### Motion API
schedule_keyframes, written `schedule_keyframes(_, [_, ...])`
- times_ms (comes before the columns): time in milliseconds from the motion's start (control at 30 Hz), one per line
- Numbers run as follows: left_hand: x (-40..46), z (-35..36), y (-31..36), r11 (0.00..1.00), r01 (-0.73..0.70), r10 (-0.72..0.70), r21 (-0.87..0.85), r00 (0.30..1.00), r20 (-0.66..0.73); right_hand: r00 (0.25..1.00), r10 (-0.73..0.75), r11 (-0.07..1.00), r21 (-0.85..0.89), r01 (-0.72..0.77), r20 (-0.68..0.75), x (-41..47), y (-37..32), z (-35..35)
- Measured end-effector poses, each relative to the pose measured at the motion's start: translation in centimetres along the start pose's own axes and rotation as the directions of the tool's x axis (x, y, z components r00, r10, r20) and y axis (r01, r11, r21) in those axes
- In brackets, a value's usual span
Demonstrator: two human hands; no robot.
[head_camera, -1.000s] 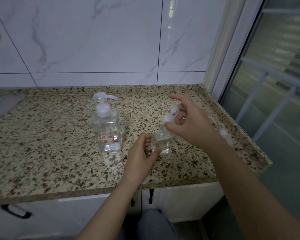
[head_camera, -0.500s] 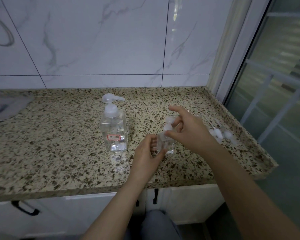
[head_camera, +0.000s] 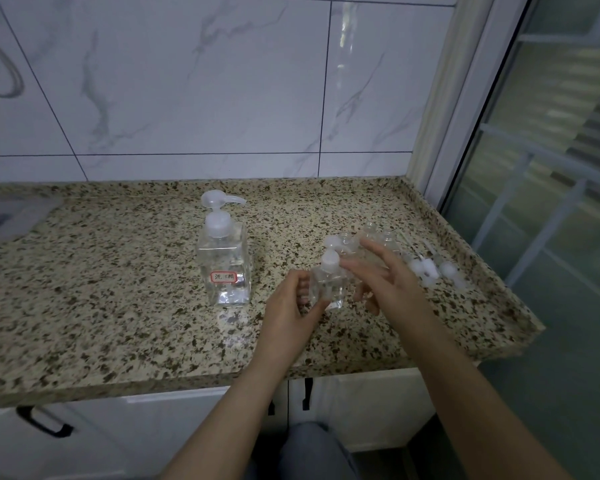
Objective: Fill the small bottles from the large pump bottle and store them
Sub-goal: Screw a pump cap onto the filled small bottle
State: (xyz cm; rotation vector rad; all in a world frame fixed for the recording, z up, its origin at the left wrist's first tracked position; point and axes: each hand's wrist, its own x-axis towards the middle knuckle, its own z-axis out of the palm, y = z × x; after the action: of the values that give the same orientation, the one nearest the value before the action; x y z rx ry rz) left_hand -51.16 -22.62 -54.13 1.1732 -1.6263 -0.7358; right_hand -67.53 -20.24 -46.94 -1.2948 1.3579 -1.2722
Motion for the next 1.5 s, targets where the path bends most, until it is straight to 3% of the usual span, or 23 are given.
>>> schedule_keyframes(133, [0.0,0.0,0.1,1.000,0.002,-0.002,-0.005,1.000,0.001,0.997,-0.070,0.994,-0.082,0.069,-0.013,-0.1,0.9,-0.2])
schedule_keyframes(267, [-0.1,0.0,0.2,1.000,0.013,-0.013,0.000,1.000,0.002,0.993,-0.041,0.998,0.049,0.036,0.110,-0.3,1.2,0.4])
schedule_keyframes(467, [-0.1,0.0,0.4,1.000,0.020,-0.020,0.002,1.000,-0.011,0.992,-0.104,0.994,0.019,0.105,-0.073,-0.2,2.2,0.3])
schedule_keyframes(600, [-0.1,0.0,0.6,1.000,0.020,-0.020,0.003,1.000,-0.010,0.991,-0.103,0.994,0.056,0.098,0.083,-0.1,2.0,1.1])
schedule_keyframes(767, [-0.2,0.1,0.7,0.998,0.012,-0.010,0.054,0.999,-0.032,0.973,-0.170,0.985,-0.001,0.171,-0.154,-0.2,2.3,0.4])
schedule_keyframes(867, [-0.2,0.0,0.7,0.999,0.012,-0.011,0.036,1.000,-0.022,0.981,-0.191,0.978,-0.085,0.190,-0.013,0.4,2.3,0.8])
schedule_keyframes(967, [-0.2,0.0,0.8,1.000,-0.001,0.001,0.031,1.000,-0.010,0.983,-0.149,0.988,-0.023,0.152,0.110,1.2,2.1,1.4])
schedule_keyframes(1167, [0.0,0.0,0.4,0.999,0.009,-0.010,0.052,1.000,0.010,0.980,-0.191,0.955,-0.243,0.173,-0.050,2.5,1.6,2.2])
schedule_keyframes(1300, [0.0,0.1,0.3,0.996,0.005,-0.008,0.089,0.999,0.037,0.974,-0.225,0.921,-0.330,0.207,-0.016,2.8,1.6,1.8])
schedule_keyframes(1400, [0.0,0.1,0.4,0.995,-0.004,0.000,0.095,0.999,0.039,0.982,-0.186,0.947,-0.258,0.190,0.041,2.9,1.9,1.4])
schedule_keyframes(1500, [0.1,0.3,0.1,0.993,-0.010,0.006,0.118,0.999,0.035,0.979,-0.201,0.953,-0.236,0.191,-0.019,2.7,2.3,1.5])
